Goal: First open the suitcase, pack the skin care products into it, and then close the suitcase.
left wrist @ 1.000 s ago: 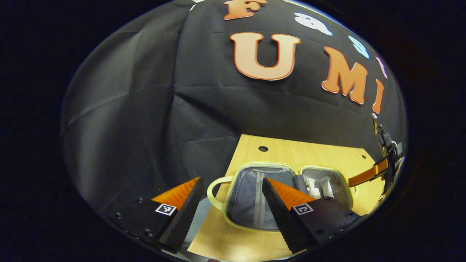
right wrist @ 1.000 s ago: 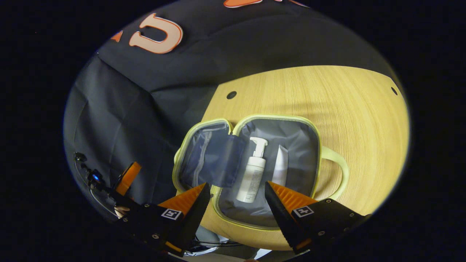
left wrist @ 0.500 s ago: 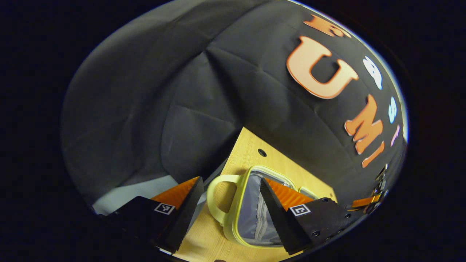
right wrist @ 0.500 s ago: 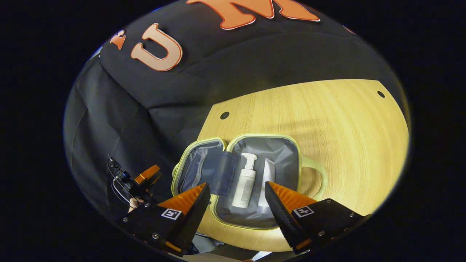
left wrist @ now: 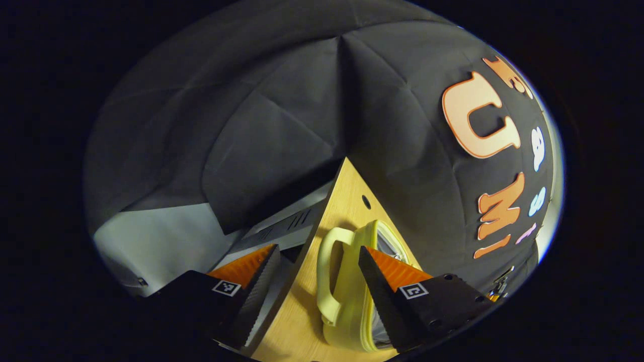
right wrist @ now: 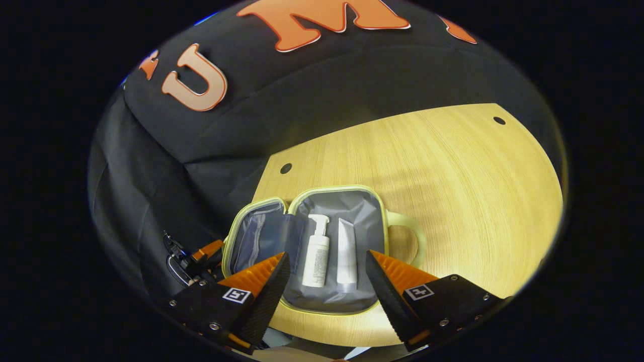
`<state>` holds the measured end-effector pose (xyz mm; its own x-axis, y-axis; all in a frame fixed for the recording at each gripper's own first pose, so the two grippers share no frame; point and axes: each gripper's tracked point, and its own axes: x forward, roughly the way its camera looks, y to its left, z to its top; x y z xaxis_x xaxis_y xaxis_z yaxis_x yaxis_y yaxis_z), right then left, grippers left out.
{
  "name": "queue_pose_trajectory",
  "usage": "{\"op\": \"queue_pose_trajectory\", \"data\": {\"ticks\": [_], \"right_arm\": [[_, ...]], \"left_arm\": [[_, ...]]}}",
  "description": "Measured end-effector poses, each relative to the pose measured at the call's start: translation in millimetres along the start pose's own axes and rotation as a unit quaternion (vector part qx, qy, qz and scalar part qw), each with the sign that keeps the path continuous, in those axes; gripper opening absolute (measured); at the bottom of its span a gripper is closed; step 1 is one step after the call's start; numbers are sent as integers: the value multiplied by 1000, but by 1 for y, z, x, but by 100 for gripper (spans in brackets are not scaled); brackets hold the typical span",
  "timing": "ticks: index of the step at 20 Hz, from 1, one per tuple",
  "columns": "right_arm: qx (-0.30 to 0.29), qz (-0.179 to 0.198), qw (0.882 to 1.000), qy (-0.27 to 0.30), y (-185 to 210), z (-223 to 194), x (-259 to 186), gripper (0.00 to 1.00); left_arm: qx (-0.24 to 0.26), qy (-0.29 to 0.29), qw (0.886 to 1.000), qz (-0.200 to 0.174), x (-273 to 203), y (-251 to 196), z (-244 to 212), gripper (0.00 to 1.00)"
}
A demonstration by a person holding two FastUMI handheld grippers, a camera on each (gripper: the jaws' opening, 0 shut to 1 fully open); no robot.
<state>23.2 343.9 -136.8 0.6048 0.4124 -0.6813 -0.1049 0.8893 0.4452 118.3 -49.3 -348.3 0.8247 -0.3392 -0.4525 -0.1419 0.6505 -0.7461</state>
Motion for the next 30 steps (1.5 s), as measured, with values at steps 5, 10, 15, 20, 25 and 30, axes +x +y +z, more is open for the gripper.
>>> {"op": "queue_pose_trajectory", "data": {"ticks": [5, 10, 15, 20, 25, 30], "right_arm": [[10, -9, 1000, -2, -8, 3, 0, 95], [12, 4, 1000, -15, -5, 11, -3, 95], [8, 17, 999, -42, -12, 34, -16, 95], [6, 31, 997, -77, -31, 70, -44, 95], [-6, 45, 991, -125, -60, 112, -88, 95], [-51, 11, 982, -183, -125, 149, -128, 95]], "left_arm": [[12, 39, 999, 5, 14, -1, -12, 63], [70, 30, 995, 62, 14, -14, -10, 11], [182, 4, 980, 84, -18, -76, 19, 10], [224, -35, 973, 47, -67, -182, 36, 10], [283, -63, 957, 21, -88, -303, 0, 10], [310, -61, 949, 1, -73, -400, -55, 12]]}}
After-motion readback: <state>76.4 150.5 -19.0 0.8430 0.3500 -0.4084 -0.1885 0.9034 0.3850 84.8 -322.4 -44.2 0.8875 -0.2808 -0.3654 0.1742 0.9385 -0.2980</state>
